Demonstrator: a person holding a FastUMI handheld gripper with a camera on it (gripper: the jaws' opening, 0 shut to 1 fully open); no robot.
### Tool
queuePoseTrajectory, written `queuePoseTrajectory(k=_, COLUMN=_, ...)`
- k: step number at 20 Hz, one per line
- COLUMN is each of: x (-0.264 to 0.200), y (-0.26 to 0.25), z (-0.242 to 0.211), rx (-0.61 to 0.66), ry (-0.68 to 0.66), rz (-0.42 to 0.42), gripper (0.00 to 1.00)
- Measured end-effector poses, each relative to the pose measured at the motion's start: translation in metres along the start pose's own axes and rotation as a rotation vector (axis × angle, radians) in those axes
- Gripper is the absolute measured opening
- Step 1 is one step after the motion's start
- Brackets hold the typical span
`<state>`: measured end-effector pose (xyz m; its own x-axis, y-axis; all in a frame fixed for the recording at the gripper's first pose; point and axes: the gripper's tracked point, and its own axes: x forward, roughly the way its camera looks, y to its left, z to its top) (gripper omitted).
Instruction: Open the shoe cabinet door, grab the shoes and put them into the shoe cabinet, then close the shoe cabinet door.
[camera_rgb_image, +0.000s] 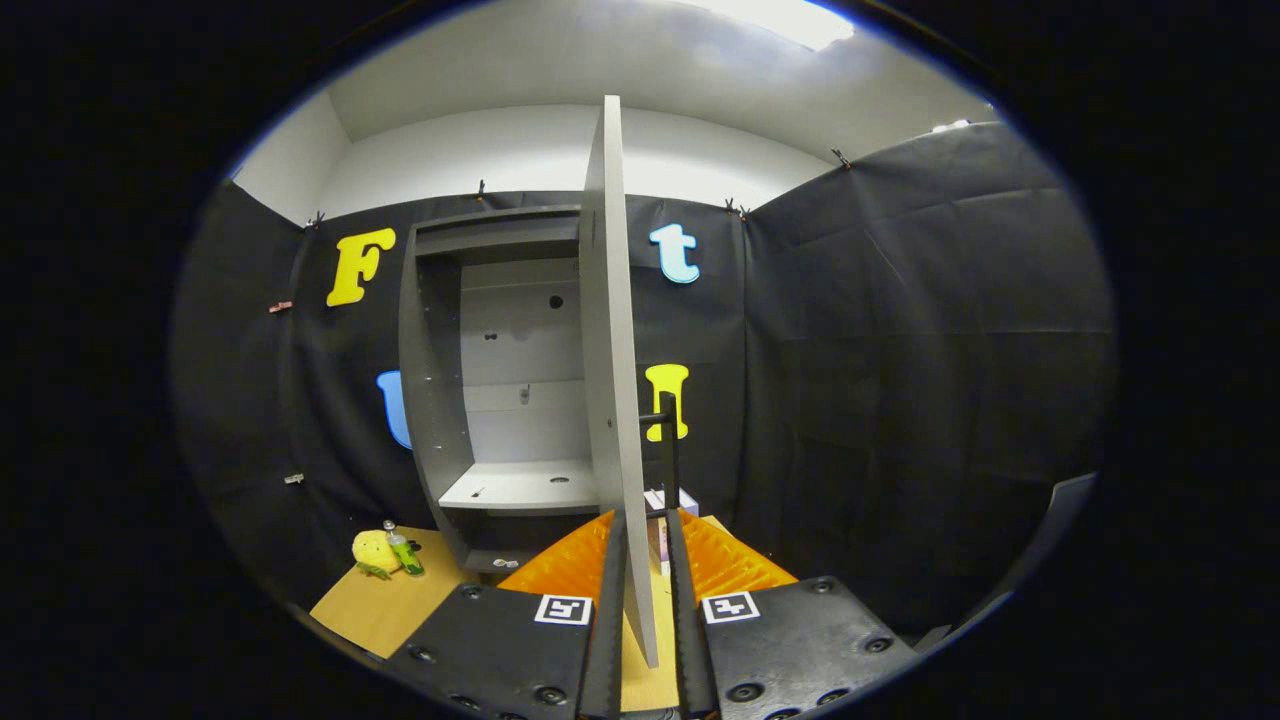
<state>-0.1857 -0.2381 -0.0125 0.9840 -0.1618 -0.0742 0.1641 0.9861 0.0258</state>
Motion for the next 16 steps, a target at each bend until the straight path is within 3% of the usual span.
queuePoseTrajectory(k=8, x=0.025, y=0.083, z=-0.048, rx=-0.026, ry=0.095, rz=0.104, gripper=0.26)
queuePoseTrajectory(k=16, x=0.054, y=0.171, z=-0.184, rx=-0.015, ry=0.358, rz=0.126, gripper=0.26)
